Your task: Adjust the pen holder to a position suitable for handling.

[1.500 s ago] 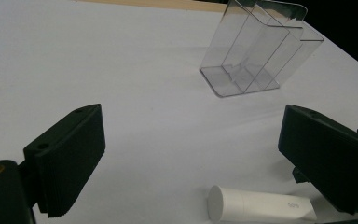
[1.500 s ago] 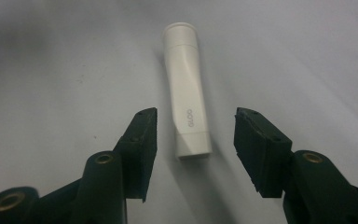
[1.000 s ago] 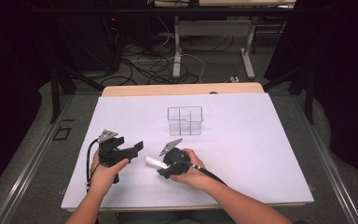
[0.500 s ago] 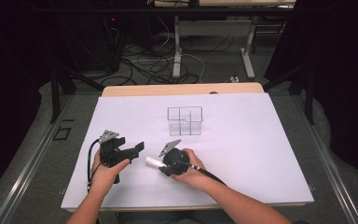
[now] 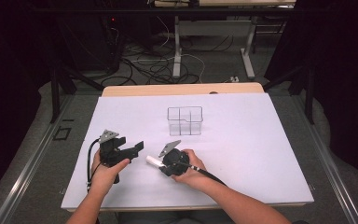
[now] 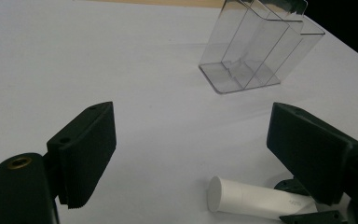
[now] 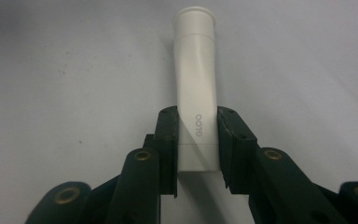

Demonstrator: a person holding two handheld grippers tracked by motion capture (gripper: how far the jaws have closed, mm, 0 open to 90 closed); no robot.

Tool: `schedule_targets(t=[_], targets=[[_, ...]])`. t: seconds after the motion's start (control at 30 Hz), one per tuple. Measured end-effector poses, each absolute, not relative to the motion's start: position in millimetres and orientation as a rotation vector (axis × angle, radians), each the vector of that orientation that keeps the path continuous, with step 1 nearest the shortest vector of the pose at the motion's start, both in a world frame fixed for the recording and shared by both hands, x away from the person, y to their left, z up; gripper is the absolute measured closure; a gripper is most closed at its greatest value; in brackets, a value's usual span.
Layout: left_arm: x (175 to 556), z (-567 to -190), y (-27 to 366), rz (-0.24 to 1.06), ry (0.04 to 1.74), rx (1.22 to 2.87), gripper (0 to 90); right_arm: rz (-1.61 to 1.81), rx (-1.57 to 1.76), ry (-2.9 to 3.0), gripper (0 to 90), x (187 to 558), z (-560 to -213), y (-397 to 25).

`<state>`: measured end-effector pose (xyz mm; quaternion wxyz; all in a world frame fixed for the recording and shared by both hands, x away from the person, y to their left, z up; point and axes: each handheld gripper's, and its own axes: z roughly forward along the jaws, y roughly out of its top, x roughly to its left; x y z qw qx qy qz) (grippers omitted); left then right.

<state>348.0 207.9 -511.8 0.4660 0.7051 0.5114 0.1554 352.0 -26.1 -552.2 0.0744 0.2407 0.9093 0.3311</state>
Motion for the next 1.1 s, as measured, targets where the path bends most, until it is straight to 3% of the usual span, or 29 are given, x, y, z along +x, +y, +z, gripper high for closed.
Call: schedule_targets(t=[0.73,1.1], targets=[[345.8,-499.0,201.6,0.329,1.251,1.656,21.9,1.148,0.764,2.506,70.8,349.4,-538.7,-41.0],[344.9,-497.3,194.7,0.245,1.281,1.639,30.8,1.209,0.786,2.370,70.8,347.9,-529.6,-53.1]])
